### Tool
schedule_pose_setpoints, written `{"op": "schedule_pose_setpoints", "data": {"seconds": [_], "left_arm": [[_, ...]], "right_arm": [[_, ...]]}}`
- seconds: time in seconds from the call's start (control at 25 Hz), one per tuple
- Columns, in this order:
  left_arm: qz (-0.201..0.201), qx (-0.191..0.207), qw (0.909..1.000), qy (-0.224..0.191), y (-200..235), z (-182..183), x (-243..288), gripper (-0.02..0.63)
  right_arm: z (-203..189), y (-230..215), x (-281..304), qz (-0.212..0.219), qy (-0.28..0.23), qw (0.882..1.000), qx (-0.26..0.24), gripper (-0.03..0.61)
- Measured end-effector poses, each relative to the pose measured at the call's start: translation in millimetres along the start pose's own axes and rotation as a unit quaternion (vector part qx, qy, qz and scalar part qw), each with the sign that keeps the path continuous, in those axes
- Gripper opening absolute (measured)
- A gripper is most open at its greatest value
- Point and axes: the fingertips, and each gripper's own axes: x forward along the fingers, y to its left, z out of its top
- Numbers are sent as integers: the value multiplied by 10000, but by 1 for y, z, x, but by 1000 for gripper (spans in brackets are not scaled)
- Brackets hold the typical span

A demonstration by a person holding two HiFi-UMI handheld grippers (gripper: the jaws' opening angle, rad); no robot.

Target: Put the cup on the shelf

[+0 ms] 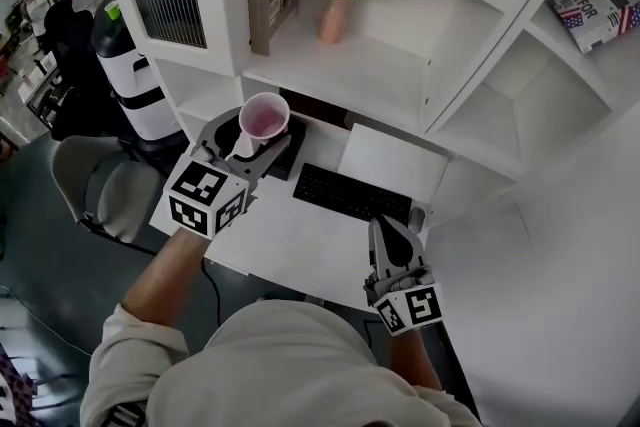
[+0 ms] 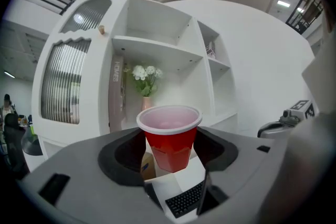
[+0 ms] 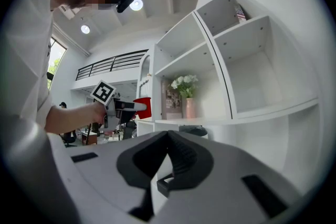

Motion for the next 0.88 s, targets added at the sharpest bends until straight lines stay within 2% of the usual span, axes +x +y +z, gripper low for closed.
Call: {"op": "schedule_pose_setpoints", "data": {"seconds": [0.32, 0.48, 0.88], "left_arm": [[-49, 122, 9999, -33, 11, 35, 46, 285], [-67, 22, 10000, -1, 17, 43, 66, 285], [-54, 140, 9997, 171, 24, 53, 115, 285]], "right_arm": [[-3, -20, -10, -144, -31, 9999, 72, 5], [-5, -31, -17, -247, -23, 9996, 102, 5], [-10, -59, -36, -542, -18, 9983, 191, 5]]}}
